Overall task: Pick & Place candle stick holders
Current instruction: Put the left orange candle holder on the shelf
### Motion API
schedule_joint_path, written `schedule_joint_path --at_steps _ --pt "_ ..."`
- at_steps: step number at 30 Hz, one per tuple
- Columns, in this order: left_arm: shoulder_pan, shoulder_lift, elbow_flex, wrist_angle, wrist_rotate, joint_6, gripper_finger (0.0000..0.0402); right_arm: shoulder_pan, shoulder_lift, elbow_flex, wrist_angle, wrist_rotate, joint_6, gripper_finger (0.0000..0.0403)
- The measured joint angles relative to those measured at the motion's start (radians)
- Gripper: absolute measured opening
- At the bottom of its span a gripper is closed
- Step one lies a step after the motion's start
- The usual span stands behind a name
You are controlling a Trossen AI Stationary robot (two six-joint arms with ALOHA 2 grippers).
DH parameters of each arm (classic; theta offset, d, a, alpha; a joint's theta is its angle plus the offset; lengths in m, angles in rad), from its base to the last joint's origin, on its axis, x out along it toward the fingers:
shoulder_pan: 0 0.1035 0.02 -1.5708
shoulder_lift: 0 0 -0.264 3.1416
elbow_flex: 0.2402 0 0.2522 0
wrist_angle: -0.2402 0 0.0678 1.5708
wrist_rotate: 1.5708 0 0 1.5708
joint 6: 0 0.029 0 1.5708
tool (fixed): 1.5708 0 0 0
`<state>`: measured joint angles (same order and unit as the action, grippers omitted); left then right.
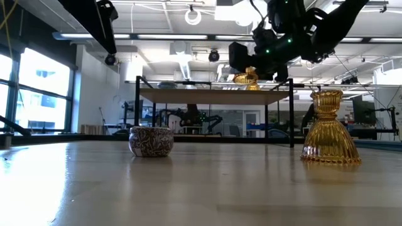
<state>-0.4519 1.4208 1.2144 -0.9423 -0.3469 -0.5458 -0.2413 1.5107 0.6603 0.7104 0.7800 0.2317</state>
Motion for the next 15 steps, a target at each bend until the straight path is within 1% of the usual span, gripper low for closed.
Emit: schedule_joint_path --at_steps 4,15 --pt "0.000 0.000 0.000 -0.001 -0.001 0.000 0.0269 0.000 -0.001 0.002 -0.013 0.045 0.032 0.0277" --pt "0.000 0.000 0.000 -0.002 -0.005 0.009 0.0269 0.017 0.001 -0.002 0.041 0.000 0.007 0.0277"
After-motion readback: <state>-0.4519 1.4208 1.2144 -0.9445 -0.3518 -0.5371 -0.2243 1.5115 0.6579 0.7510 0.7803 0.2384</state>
